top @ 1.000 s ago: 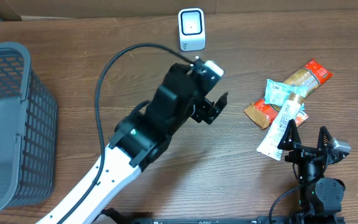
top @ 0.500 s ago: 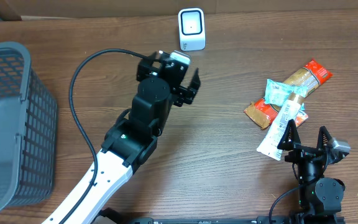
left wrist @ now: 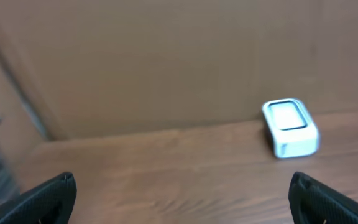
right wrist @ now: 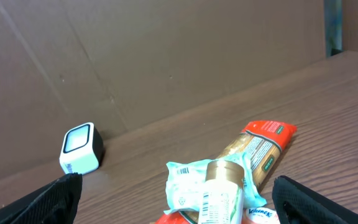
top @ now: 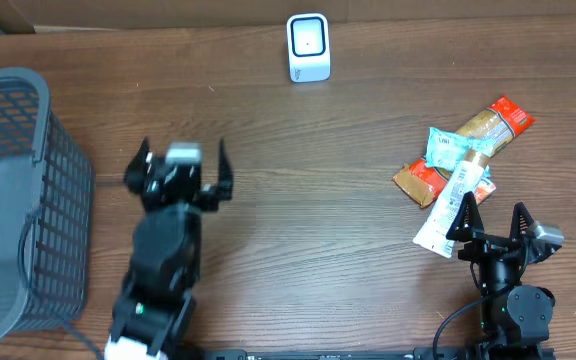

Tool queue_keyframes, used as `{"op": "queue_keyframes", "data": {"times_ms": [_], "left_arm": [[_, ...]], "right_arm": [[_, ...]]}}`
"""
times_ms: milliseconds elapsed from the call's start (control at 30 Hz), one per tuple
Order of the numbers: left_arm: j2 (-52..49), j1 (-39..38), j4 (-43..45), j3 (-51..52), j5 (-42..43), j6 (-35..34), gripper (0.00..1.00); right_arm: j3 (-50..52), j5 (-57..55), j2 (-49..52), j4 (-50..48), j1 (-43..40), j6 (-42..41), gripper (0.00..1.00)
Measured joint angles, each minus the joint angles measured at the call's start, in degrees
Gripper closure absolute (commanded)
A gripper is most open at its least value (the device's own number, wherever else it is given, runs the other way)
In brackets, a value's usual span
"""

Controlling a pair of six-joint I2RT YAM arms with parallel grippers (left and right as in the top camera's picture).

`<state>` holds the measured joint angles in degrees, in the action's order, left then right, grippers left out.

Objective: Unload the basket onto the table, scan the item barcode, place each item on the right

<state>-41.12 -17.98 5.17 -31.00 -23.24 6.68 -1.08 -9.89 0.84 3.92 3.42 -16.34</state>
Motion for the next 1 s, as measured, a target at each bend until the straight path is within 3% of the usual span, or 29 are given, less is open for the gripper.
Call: {"op": "queue_keyframes", "data": {"times_ms": [233,433,600,800,1000], "left_arm": [[13.7,8.5,1.8,12.7,-0.8,0.0,0.00],[24.3,14.7,9.2,22.1,5.2,0.0,0.00],[31.6,15.9,10.3,28.3,10.3,0.0,0.00],[36.0,17.1,5.3,30.5,16.3,0.0,0.00],[40.1,19.3,-6.4,30.5,22.8,0.0,0.00]], "right_arm": [[0.0,0.0,0.0,0.0,0.0,0.0,0.00],[0.0,0.0,0.0,0.0,0.0,0.0,0.00],[0.0,0.0,0.0,0.0,0.0,0.0,0.00],[0.0,0.0,0.0,-0.1,0.0,0.0,0.00],[0.0,0.0,0.0,0.0,0.0,0.0,0.00]]}}
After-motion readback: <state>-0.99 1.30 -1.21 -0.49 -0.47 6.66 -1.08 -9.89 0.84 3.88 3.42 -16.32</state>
